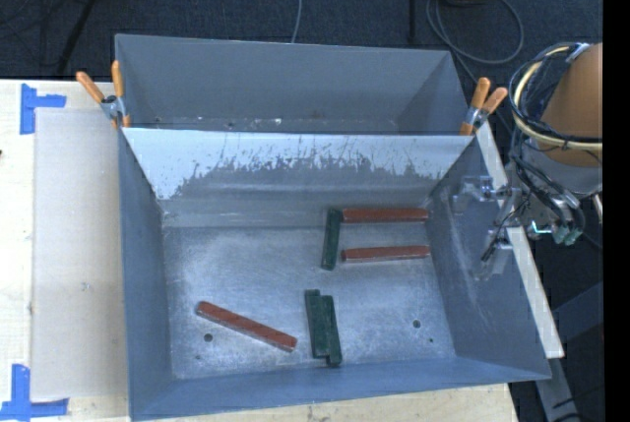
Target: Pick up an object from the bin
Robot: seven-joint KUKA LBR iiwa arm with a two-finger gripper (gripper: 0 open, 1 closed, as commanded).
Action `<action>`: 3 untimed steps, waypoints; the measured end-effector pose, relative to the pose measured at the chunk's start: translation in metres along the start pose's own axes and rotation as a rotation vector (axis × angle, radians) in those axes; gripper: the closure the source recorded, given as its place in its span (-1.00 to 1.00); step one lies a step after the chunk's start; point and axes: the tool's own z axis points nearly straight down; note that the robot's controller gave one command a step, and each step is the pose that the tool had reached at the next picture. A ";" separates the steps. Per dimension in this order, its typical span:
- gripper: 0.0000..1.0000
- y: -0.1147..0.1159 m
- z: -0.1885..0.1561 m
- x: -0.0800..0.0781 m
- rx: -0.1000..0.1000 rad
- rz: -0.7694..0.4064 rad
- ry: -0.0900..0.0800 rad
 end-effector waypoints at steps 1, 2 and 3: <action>-1.00 0.037 0.074 -0.048 -0.002 -0.020 -0.004; -1.00 0.090 0.149 -0.060 0.000 0.164 -0.013; 1.00 0.089 0.146 -0.061 0.002 0.161 -0.015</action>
Offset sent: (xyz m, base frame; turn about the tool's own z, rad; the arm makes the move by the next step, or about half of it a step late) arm 0.0470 0.0335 -0.0692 -0.0153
